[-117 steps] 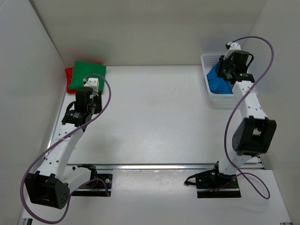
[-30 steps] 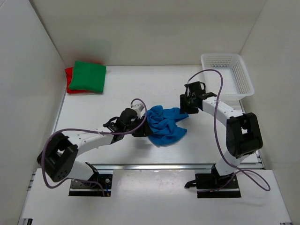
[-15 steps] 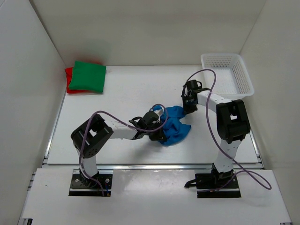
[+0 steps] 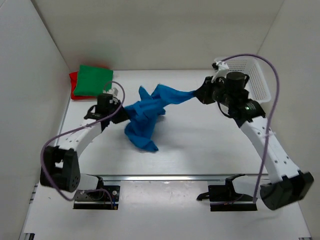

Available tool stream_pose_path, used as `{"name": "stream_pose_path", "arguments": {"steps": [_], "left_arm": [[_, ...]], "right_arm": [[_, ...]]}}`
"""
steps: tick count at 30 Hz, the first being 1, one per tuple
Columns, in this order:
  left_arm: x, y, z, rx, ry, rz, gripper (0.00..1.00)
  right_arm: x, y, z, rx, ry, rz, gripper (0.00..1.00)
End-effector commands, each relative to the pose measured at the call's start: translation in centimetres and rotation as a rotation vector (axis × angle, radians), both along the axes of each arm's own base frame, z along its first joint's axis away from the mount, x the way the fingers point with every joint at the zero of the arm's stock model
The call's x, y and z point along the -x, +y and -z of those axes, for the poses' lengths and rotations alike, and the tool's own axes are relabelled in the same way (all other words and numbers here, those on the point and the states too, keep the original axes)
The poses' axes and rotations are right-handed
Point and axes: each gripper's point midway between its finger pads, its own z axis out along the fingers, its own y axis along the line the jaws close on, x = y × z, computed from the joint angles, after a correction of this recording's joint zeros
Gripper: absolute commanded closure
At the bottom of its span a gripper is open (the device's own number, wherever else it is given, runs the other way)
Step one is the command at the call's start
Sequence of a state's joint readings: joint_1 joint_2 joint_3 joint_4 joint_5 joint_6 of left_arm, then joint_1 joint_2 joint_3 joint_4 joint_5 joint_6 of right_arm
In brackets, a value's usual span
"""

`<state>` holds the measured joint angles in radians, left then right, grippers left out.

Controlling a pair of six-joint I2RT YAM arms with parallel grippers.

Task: Fold and stack the t-shirts
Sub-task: Flatten out the tshirt

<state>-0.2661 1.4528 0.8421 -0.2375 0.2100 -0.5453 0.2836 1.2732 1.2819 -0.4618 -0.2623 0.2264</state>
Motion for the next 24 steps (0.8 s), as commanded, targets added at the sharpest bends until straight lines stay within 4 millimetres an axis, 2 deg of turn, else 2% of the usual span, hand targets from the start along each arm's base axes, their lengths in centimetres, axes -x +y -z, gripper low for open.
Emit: {"name": "stream_pose_path", "arguments": {"steps": [1, 2, 3, 5, 7, 9, 10, 11, 12, 18, 19, 20, 24], "left_arm": [[0.4, 6.2, -4.1, -0.198, -0.072, -0.061, 0.99], [0.2, 6.4, -5.9, -0.221, -0.11, -0.068, 0.88], [0.2, 6.4, -7.0, -0.228, -0.145, -0.07, 0.68], [0.4, 5.5, -8.8, -0.206, -0.18, -0.054, 0.64], [1.5, 4.1, -9.4, -0.149, -0.187, -0.013, 0.58], [2.9, 3.2, -8.1, -0.127, -0.15, 0.022, 0.48], [3.4, 2.5, -7.8, -0.119, -0.15, 0.04, 0.47], [4.3, 2.6, -6.4, -0.127, -0.122, 0.044, 0.45], [5.2, 2.2, -5.5, -0.13, -0.117, 0.062, 0.44], [8.4, 3.6, -1.0, -0.202, -0.016, 0.053, 0.4], [8.7, 3.6, -0.8, -0.204, -0.004, 0.062, 0.39], [10.0, 3.3, 0.5, -0.214, 0.039, 0.086, 0.35], [11.6, 2.7, 2.8, -0.23, 0.108, 0.11, 0.33]], "right_arm": [[0.7, -1.0, -6.9, -0.08, -0.217, 0.039, 1.0], [0.9, -1.2, -6.9, -0.083, -0.212, 0.044, 1.0], [1.4, -1.2, -6.8, -0.082, -0.21, 0.042, 1.0], [2.0, -0.9, -5.6, -0.084, -0.191, 0.024, 1.0], [2.6, -0.8, -4.3, -0.092, -0.158, 0.019, 1.0], [3.0, -1.2, -3.3, -0.089, -0.146, 0.024, 1.0], [3.1, -1.2, -3.1, -0.094, -0.143, 0.025, 1.0], [3.1, -1.2, -1.8, -0.09, -0.117, 0.025, 1.0], [3.4, -1.1, -1.7, -0.096, -0.117, 0.024, 1.0], [3.4, -1.9, 0.5, -0.077, -0.075, 0.029, 1.0], [3.2, -2.3, 0.6, -0.075, -0.075, 0.039, 1.0], [3.0, -2.8, 1.5, -0.081, -0.052, 0.049, 1.0], [3.0, -2.8, 1.7, -0.099, -0.057, 0.04, 1.0]]}}
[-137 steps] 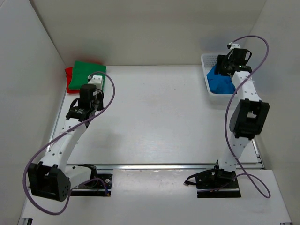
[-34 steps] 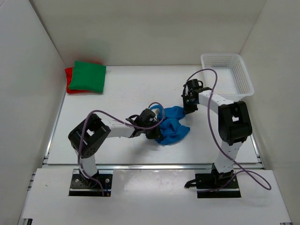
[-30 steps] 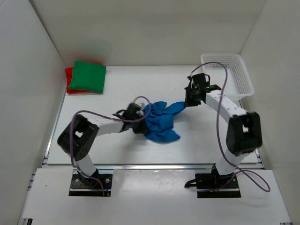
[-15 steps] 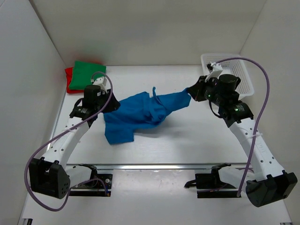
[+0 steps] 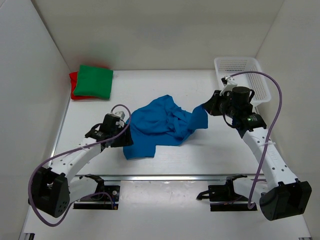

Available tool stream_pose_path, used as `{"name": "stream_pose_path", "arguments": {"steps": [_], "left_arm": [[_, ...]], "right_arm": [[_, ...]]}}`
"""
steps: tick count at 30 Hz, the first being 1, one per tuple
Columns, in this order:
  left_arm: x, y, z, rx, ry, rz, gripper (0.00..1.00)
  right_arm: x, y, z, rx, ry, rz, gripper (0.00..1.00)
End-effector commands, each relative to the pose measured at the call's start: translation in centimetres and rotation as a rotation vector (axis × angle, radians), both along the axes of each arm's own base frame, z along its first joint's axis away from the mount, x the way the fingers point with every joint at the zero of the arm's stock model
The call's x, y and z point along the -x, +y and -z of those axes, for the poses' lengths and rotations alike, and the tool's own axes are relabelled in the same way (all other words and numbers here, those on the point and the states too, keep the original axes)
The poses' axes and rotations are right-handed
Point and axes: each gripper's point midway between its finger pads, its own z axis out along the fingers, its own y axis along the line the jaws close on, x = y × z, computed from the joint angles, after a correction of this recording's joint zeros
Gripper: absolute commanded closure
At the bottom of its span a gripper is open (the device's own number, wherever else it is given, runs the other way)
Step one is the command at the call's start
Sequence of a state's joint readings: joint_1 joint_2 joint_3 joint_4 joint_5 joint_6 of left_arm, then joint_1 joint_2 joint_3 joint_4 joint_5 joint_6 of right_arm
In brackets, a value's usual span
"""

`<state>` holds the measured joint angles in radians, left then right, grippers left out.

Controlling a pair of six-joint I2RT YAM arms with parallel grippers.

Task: Fold and stack the t-shirts
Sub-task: Flatten out the tshirt

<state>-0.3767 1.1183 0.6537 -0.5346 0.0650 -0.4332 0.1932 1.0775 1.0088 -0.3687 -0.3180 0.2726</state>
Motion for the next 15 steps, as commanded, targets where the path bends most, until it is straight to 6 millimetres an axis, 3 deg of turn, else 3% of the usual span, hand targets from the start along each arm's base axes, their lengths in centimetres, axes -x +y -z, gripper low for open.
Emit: {"name": "stream_pose_path", "arguments": {"steps": [1, 2, 5, 9, 10, 12, 13, 15], "left_arm": [[1.7, -0.3, 1.9, -0.014, 0.062, 0.004, 0.33], [2.8, -0.4, 3.3, -0.027, 0.114, 0.021, 0.35], [3.5, -0.6, 4.9, -0.057, 0.17, 0.028, 0.4], [3.9, -0.2, 6.2, -0.096, 0.204, 0.023, 0.49], [4.1, -0.2, 6.5, -0.094, 0.219, 0.024, 0.59], [4.2, -0.4, 6.7, -0.068, 0.251, 0.046, 0.94], [3.7, -0.5, 6.2, -0.069, 0.241, 0.054, 1.0], [1.6, -0.9, 3.9, -0.085, 0.172, 0.078, 1.0]], "right_arm": [[-0.4, 0.3, -1.5, -0.037, -0.065, -0.017, 1.0], [-0.3, 0.4, -1.5, -0.045, -0.067, -0.015, 1.0], [-0.1, 0.2, -1.2, -0.062, -0.064, -0.013, 0.99], [-0.1, -0.2, -1.1, -0.054, -0.067, -0.005, 1.0], [-0.1, -0.3, -1.1, -0.054, -0.063, -0.003, 1.0], [-0.2, -0.5, -1.4, -0.059, -0.068, -0.001, 1.0], [-0.1, -0.6, -1.5, -0.068, -0.066, -0.001, 0.99], [-0.1, -0.7, -3.3, -0.085, -0.104, 0.002, 1.0]]}}
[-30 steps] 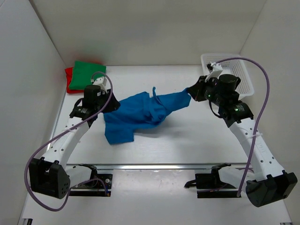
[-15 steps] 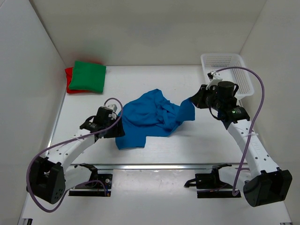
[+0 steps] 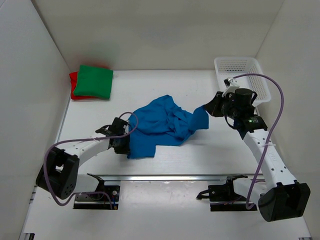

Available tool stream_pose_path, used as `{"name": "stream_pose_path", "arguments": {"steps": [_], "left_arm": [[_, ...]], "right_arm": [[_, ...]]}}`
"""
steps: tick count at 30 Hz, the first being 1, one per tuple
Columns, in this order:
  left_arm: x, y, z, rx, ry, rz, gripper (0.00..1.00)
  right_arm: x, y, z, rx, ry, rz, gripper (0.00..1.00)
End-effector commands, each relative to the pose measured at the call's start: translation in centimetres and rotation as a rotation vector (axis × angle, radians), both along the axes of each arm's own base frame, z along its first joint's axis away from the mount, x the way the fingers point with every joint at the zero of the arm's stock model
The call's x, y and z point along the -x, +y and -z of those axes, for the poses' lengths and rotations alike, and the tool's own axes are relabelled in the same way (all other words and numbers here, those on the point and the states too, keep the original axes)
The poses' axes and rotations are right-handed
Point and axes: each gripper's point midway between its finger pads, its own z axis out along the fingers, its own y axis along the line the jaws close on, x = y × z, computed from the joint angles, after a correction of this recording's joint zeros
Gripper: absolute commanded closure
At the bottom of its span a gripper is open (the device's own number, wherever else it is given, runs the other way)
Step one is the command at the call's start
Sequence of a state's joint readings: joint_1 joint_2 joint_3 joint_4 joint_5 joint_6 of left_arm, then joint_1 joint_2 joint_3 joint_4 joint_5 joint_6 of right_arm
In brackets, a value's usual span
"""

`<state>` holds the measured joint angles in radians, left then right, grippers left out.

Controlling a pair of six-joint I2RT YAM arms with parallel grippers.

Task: Fold and stack the t-shirts
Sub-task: Flatten out the tshirt

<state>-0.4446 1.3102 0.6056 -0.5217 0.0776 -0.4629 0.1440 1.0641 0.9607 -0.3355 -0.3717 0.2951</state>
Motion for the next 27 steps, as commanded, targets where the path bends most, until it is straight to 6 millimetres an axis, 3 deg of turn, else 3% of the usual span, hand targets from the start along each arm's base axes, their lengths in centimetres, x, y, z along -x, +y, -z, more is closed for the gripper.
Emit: {"name": "stream_pose_path", "arguments": {"steps": [1, 3, 4, 5, 7, 8, 10, 11, 13, 14, 16, 19, 23, 25, 27], "left_arm": [[-2.3, 0.2, -2.6, -0.017, -0.057, 0.027, 1.0], [-6.2, 0.0, -8.5, 0.02, -0.2, 0.019, 1.0], [-7.8, 1.0, -10.5, 0.019, -0.252, -0.026, 1.0], [-9.9, 1.1, -15.5, 0.048, -0.376, -0.058, 1.0], [-13.0, 3.3, -26.5, 0.119, -0.632, -0.177, 1.0], [-13.3, 3.8, -29.1, 0.142, -0.687, -0.208, 1.0], [-13.1, 5.0, -38.3, 0.165, -0.892, -0.266, 1.0], [-13.0, 5.1, -40.1, 0.167, -0.933, -0.27, 1.0], [-11.2, 6.0, -46.0, 0.2, -1.079, -0.314, 1.0], [-10.8, 6.3, -47.5, 0.215, -1.127, -0.335, 1.0], [-7.8, 8.2, -52.2, 0.247, -1.267, -0.403, 1.0], [-4.9, 9.3, -56.3, 0.259, -1.371, -0.431, 1.0], [-2.7, 10.1, -58.9, 0.279, -1.435, -0.455, 1.0], [-1.8, 10.4, -59.9, 0.295, -1.469, -0.463, 1.0], [-2.2, 10.6, -59.7, 0.264, -1.459, -0.479, 1.0]], "right_arm": [[-0.1, 0.1, -4.7, -0.045, -0.138, -0.006, 1.0], [-0.1, -0.1, -6.9, -0.059, -0.184, 0.008, 1.0], [-0.3, -0.8, -8.6, -0.06, -0.23, 0.027, 0.99], [-0.4, -1.5, -9.7, -0.067, -0.261, 0.052, 1.0], [0.2, -3.1, -14.6, -0.097, -0.377, 0.096, 1.0], [0.6, -4.3, -16.4, -0.113, -0.418, 0.128, 1.0], [2.2, -5.3, -21.3, -0.14, -0.534, 0.145, 1.0], [2.5, -5.8, -21.9, -0.129, -0.552, 0.168, 1.0], [4.2, -5.9, -25.0, -0.112, -0.639, 0.188, 1.0], [4.8, -5.9, -25.8, -0.117, -0.666, 0.196, 1.0], [7.4, -6.1, -27.7, -0.147, -0.751, 0.219, 1.0], [10.0, -6.5, -29.1, -0.161, -0.806, 0.249, 1.0], [11.5, -6.5, -30.2, -0.159, -0.842, 0.258, 1.0], [11.3, -6.5, -29.7, -0.162, -0.827, 0.256, 1.0], [10.8, -6.4, -28.7, -0.18, -0.79, 0.257, 1.0]]}}
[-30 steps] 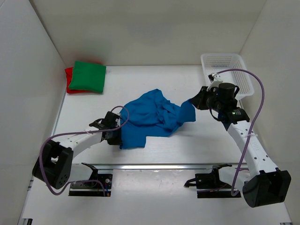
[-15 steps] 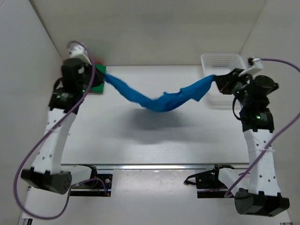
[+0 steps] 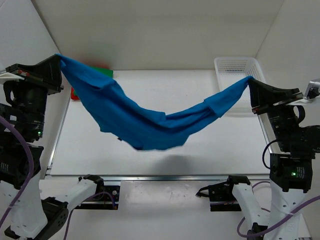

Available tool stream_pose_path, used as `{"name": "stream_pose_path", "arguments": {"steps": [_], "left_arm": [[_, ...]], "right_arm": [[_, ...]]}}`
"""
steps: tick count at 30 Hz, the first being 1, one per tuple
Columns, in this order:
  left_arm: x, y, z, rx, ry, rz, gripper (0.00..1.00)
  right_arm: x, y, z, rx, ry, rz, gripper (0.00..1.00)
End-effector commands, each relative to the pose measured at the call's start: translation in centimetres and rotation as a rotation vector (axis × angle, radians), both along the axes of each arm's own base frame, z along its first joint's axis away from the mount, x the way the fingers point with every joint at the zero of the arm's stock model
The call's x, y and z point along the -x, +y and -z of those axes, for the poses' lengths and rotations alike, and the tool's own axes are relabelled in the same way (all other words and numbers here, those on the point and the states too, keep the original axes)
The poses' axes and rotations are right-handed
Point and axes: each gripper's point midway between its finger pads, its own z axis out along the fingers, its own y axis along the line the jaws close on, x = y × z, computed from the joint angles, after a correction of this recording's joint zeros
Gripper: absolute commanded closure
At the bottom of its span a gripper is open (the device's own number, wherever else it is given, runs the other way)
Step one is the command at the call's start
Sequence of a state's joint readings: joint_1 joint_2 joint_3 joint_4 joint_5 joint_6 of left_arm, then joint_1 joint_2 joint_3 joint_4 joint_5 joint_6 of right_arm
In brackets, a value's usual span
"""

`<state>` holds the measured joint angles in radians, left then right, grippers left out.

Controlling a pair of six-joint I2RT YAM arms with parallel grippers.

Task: Fold and stack the t-shirts
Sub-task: Flatten out the tshirt

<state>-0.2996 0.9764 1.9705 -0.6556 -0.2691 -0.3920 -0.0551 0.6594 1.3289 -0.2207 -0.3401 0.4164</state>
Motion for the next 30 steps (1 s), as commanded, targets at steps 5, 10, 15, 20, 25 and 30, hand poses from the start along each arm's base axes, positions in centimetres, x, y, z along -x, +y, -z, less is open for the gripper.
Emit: {"name": "stream_pose_path", "arguments": {"steps": [5, 10, 15, 20, 25, 30], "left_arm": [[-6.7, 0.2, 4.9, -0.115, 0.193, -0.134, 1.0], [-16.2, -0.3, 13.0, -0.175, 0.37, -0.101, 1.0], [-29.0, 0.0, 24.8, -0.22, 0.626, -0.123, 1.0], [-39.7, -0.1, 29.2, -0.249, 0.737, -0.1, 0.55], [-32.0, -7.5, 36.2, -0.337, 0.93, 0.161, 0.51], [-19.3, -16.0, 43.4, -0.256, 1.014, 0.396, 0.51]], "right_arm": [[-4.7, -0.1, 6.0, -0.089, 0.177, -0.022, 1.0], [-10.1, 2.9, 13.7, -0.105, 0.388, -0.147, 1.0], [-17.1, 6.5, 22.5, 0.02, 0.608, -0.153, 1.0], [-22.3, 7.3, 30.9, 0.087, 0.888, -0.233, 0.68], [-21.5, 6.2, 34.9, 0.169, 0.962, -0.169, 0.67], [-19.3, 6.3, 37.2, 0.164, 1.015, -0.176, 0.68]]}}
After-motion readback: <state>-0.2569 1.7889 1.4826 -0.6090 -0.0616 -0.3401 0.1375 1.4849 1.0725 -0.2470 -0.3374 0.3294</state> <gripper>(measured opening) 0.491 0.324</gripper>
